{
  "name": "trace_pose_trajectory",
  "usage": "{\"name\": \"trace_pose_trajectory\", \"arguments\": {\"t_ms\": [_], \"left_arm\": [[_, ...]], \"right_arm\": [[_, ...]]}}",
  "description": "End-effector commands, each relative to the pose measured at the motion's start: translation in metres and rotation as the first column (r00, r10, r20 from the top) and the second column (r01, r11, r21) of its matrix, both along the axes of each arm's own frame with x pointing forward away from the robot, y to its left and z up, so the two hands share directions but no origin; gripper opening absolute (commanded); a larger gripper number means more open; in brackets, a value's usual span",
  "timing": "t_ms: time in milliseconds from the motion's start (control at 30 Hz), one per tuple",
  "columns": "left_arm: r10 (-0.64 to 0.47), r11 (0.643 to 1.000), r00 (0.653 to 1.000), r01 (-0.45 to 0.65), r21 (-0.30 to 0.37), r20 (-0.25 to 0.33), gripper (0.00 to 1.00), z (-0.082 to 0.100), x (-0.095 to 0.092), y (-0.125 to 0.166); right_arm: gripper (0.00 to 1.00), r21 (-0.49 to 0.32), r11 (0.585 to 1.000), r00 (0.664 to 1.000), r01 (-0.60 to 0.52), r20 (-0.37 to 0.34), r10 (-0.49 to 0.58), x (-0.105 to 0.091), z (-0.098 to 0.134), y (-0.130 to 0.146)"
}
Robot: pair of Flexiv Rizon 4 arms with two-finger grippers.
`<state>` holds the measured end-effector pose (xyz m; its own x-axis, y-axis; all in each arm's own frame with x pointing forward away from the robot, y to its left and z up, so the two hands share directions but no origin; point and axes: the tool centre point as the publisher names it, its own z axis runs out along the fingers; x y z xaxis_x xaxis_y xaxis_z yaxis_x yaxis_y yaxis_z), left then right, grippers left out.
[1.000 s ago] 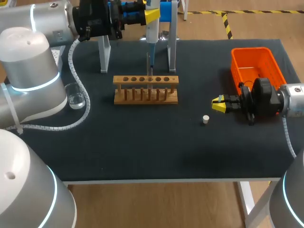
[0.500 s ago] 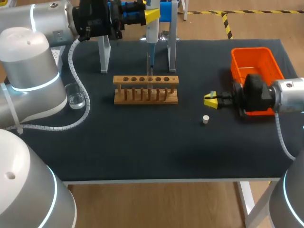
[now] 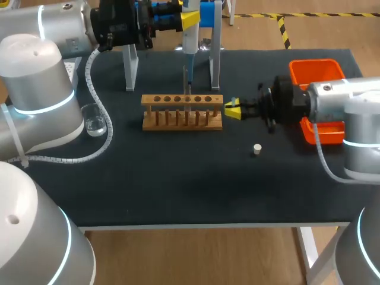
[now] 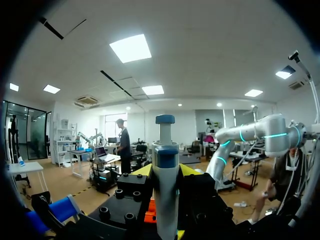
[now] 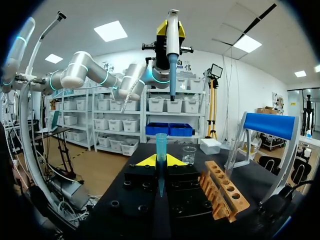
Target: Invert the test tube, pick up the pipette, mount the tip to pipette, aspirate from beaker and dispense into the tube, eject the tip, return the pipette, and cap with the stopper.
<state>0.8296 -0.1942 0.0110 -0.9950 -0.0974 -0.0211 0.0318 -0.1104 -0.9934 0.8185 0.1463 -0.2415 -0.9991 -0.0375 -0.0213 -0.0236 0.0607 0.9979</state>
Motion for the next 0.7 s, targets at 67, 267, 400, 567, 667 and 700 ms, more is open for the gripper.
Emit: {"name": "trace_pose_trajectory", "arguments": {"t_ms": [67,267,400,567,667,700], "left_arm": [[-0.001,1.000,1.000,0.001,-0.001,0.000,0.00,0.000,0.000,0.001],[-0.001,1.000,1.000,0.001,-0.001,0.000,0.00,0.000,0.000,0.001],[-0.001,1.000,1.000,0.001,-0.001,0.000,0.00,0.000,0.000,0.001],[-0.001,1.000,1.000,0.001,-0.001,0.000,0.00,0.000,0.000,0.001],[-0.001,1.000,1.000,0.001,-0.001,0.000,0.00,0.000,0.000,0.001],[-0.001,1.000,1.000,0.001,-0.001,0.000,0.00,0.000,0.000,0.001]], "right_arm": [[0.00,0.005,1.000,1.000,-0.018,0.000,0.018,0.015,-0.001,0.025],[0.00,0.021,0.999,0.999,-0.032,0.003,0.032,0.019,0.002,0.042],[0.00,0.028,0.999,0.999,-0.046,0.005,0.046,0.022,0.004,0.052],[0.00,0.030,0.998,0.999,-0.053,0.008,0.053,0.022,0.007,0.062],[0.00,0.030,0.998,0.998,-0.058,0.009,0.057,0.020,0.008,0.067],[0.00,0.031,0.998,0.998,-0.059,0.008,0.059,0.020,0.008,0.069]]}}
